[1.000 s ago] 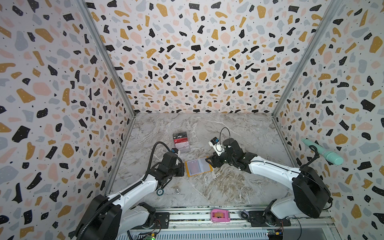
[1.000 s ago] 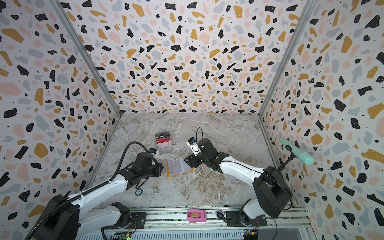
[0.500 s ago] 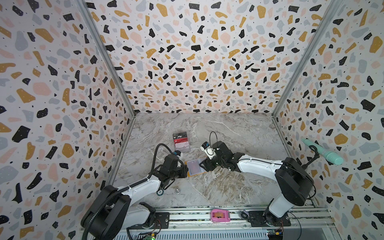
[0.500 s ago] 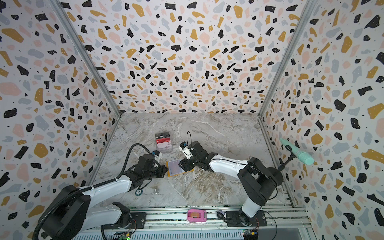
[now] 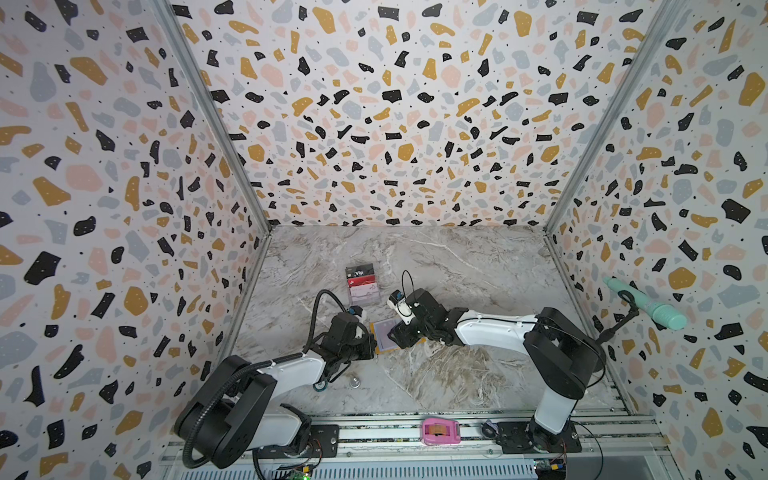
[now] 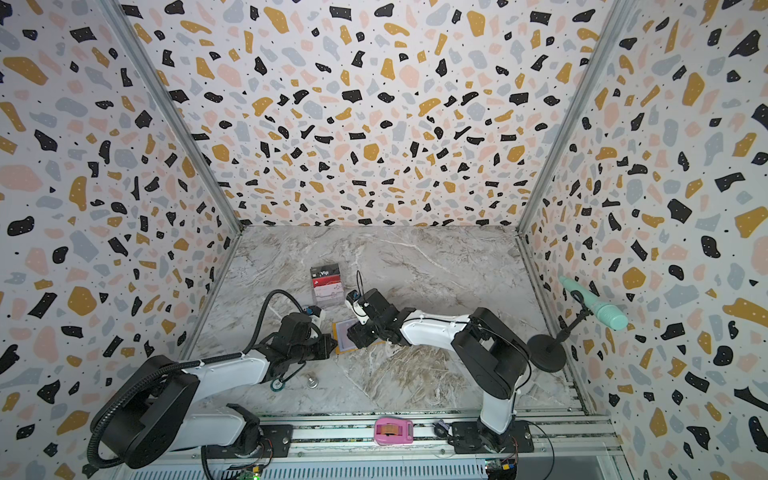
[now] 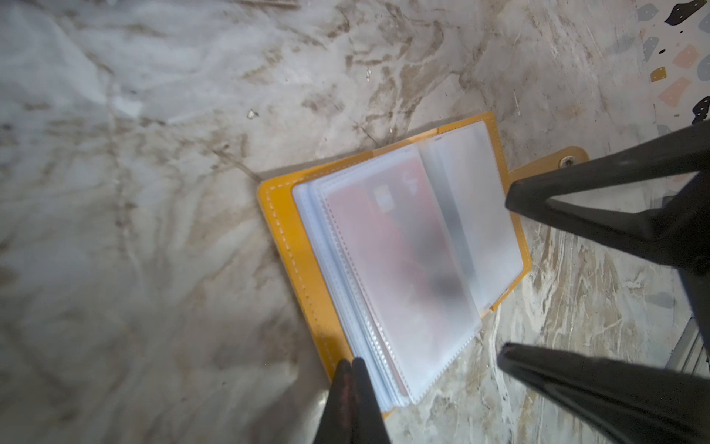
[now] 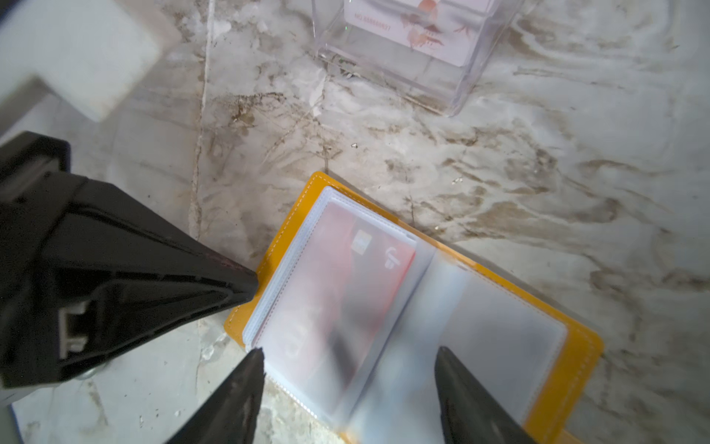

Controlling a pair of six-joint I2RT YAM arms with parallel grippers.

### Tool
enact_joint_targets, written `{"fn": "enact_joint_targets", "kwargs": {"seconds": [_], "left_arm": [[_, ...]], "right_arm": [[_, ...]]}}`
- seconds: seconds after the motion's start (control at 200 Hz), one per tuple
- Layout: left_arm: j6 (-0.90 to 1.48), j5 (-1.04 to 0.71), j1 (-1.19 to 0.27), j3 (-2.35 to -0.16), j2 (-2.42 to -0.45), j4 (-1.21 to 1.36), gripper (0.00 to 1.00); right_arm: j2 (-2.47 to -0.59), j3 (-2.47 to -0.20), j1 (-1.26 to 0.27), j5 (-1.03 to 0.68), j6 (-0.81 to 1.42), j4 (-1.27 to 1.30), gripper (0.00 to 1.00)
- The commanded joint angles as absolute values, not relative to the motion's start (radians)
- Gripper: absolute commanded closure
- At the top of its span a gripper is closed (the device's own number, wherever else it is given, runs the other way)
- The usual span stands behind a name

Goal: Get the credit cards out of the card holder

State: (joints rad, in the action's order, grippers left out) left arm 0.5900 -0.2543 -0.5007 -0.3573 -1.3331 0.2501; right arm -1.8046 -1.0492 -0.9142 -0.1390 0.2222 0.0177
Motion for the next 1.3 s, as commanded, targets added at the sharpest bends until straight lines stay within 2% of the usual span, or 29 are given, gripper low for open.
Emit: {"fn": "enact_joint_targets", "kwargs": {"seconds": [0.0, 0.731, 1.296], "left_arm": [[0.586, -0.270, -0.506, -0.339, -1.344, 0.306, 1.00], [0.597, -0.265, -0.506, -0.306, -1.388, 0.330, 1.00], [0.572, -0.252, -0.506, -0.310, -1.403, 0.305, 1.00]], "right_arm": [[-1.814, -1.094, -0.931, -0.102, 0.230, 0.002, 0.29], [-1.931, -1.154, -0.987, 0.024, 0.234, -0.054, 0.28], [-1.931, -1.130, -0.986, 0.075, 0.260, -0.050, 0.46]]}}
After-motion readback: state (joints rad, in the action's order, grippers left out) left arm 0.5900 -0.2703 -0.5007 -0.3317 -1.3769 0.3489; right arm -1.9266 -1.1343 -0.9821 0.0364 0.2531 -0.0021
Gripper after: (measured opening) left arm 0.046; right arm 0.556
